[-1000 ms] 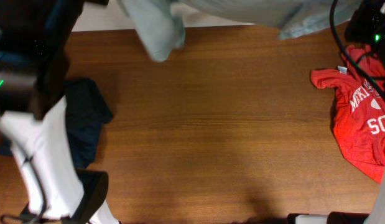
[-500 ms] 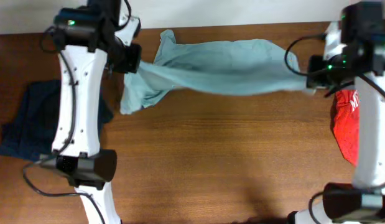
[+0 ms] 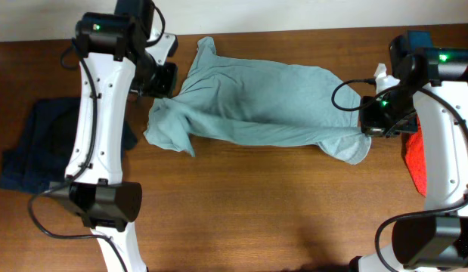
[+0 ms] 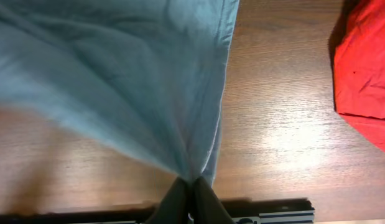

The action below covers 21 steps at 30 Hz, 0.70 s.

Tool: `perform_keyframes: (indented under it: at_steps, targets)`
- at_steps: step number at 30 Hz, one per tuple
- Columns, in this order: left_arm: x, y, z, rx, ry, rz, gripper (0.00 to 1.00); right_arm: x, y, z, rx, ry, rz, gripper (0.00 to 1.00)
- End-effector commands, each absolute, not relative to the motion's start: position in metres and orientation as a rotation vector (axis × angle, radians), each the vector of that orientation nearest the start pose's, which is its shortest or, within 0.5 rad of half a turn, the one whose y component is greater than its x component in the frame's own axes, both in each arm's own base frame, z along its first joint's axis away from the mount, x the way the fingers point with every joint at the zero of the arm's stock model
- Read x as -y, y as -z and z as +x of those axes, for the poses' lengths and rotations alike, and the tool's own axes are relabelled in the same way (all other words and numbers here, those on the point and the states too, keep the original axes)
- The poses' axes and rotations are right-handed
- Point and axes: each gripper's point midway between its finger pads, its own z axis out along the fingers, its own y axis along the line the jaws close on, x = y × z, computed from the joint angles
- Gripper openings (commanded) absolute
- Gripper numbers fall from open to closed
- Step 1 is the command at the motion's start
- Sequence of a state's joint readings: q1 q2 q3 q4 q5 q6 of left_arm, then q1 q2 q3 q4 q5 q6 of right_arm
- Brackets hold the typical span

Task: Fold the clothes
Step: 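Release the shirt with both grippers and raise them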

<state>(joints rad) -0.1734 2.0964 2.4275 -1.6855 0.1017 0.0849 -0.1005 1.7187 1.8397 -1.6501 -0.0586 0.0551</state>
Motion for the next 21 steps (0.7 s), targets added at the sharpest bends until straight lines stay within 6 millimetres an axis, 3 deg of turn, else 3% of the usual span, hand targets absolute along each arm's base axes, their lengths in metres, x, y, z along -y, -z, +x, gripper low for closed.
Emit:
perform_keyframes:
  at_steps: [1,4,7,13,15,18,21]
  targets:
    - [0.090,-0.215,0.391,-3.011,0.187,0.359,0.08,0.016,-0.221,0.302,-3.084,-0.124,0.234,0.09]
    - [0.087,-0.187,0.374,-3.128,0.183,0.359,0.08,0.009,-0.221,0.299,-3.098,-0.128,0.197,0.11]
    - [0.086,-0.175,0.366,-3.177,0.181,0.360,0.08,0.000,-0.221,0.294,-3.124,-0.129,0.141,0.15]
    - [0.085,-0.177,0.366,-3.173,0.180,0.363,0.08,-0.013,-0.217,0.288,-3.153,-0.117,0.105,0.48]
    - [0.087,-0.176,0.373,-3.140,0.181,0.388,0.14,-0.012,-0.217,0.302,-3.095,-0.118,0.109,0.55]
    - [0.088,-0.176,0.385,-3.090,0.158,0.390,0.13,-0.014,-0.221,0.335,-2.960,-0.134,0.157,0.57]
    - [0.074,-0.189,0.380,-3.091,0.047,0.349,0.08,-0.019,-0.227,0.343,-2.913,-0.176,0.143,0.56]
